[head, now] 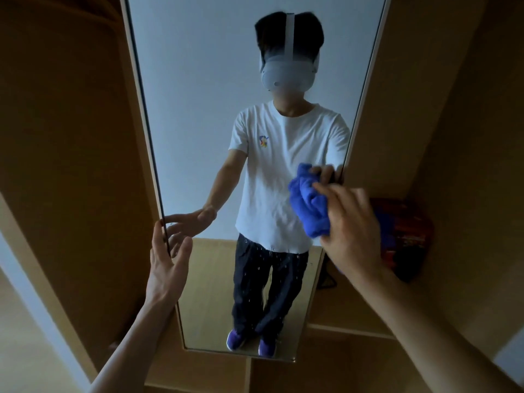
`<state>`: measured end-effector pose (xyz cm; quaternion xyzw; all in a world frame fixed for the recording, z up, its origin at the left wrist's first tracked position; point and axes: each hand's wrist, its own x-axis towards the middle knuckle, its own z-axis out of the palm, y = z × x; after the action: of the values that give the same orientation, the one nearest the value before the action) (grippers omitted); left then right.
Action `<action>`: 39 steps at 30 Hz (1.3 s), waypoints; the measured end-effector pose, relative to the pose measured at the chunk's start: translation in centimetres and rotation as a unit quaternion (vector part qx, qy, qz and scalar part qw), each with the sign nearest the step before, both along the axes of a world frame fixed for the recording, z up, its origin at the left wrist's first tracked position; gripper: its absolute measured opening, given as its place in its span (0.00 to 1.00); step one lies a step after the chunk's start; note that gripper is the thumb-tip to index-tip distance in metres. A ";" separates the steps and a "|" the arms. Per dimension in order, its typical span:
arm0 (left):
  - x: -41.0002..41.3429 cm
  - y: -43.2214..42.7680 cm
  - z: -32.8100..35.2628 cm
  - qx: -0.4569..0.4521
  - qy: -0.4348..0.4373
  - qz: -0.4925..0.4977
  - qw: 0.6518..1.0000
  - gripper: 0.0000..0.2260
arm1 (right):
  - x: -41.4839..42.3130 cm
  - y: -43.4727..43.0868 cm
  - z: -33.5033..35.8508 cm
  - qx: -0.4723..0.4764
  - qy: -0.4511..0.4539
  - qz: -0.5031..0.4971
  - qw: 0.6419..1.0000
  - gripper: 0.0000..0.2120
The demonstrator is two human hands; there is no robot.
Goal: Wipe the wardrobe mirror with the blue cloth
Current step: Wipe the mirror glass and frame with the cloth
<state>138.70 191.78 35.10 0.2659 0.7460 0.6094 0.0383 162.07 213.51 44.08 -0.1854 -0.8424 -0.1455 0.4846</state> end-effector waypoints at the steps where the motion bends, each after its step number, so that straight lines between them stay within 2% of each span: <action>1: 0.0 0.1 -0.1 -0.001 -0.002 0.004 1.000 0.40 | 0.1 -0.3 -2.3 -0.014 -0.031 0.001 0.999 0.29; 4: 0.3 0.2 -0.3 -0.008 -0.003 0.013 1.000 0.40 | 0.8 -1.2 -7.7 -0.025 -0.125 0.007 0.992 0.27; 6: 0.3 0.3 -0.4 -0.008 -0.003 0.017 1.000 0.41 | 0.9 -1.4 -8.1 -0.036 -0.133 0.016 0.990 0.24; 8: 0.4 0.4 -0.4 -0.009 -0.005 0.027 1.000 0.41 | 0.4 -1.5 -6.1 -0.031 -0.112 0.020 0.993 0.23; 12: 0.6 0.6 -1.0 -0.019 0.004 0.045 0.999 0.40 | -1.2 -1.2 0.8 -0.012 0.006 0.004 1.000 0.23; 15: 0.7 0.9 -1.3 -0.026 0.004 0.054 0.998 0.40 | -2.1 -0.8 1.5 -0.010 0.038 0.008 0.999 0.24; 19: 0.5 0.8 -1.4 -0.035 0.017 0.057 0.998 0.40 | -1.5 -1.7 -6.2 -0.020 -0.073 0.019 0.997 0.31; 21: 0.4 0.5 -1.4 -0.039 0.024 0.051 0.998 0.40 | -1.0 -2.0 -8.6 -0.023 -0.121 0.020 0.992 0.30; 23: 0.2 0.2 -1.6 -0.037 0.026 0.046 0.998 0.40 | -1.0 -2.1 -8.2 -0.022 -0.127 0.030 0.991 0.27; 25: 0.0 0.1 -1.8 -0.035 0.027 0.042 0.998 0.40 | -1.2 -2.1 -5.3 -0.021 -0.090 0.031 0.995 0.28; 29: 0.1 0.2 -1.9 -0.039 0.034 0.045 0.998 0.40 | -1.4 -0.3 4.8 -0.008 0.100 -0.008 0.995 0.28; 31: 0.2 0.2 -1.9 -0.034 0.036 0.045 0.998 0.41 | -1.4 0.2 6.4 0.002 0.121 -0.016 0.993 0.27; 34: 0.0 0.3 -2.0 -0.029 0.029 0.055 0.998 0.41 | -1.4 -0.7 0.9 0.000 0.046 0.008 0.999 0.30; 37: 0.0 0.5 -2.0 -0.034 0.030 0.059 0.997 0.41 | -0.4 -1.9 -6.9 -0.035 -0.085 0.010 0.996 0.36; 39: 0.2 0.5 -2.0 -0.035 0.033 0.060 0.997 0.41 | -0.1 -2.3 -9.1 -0.041 -0.133 0.014 0.990 0.32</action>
<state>138.85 192.27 33.11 0.2392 0.7824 0.5748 -0.0138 161.95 211.24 35.00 -0.1724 -0.9073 -0.1275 0.3618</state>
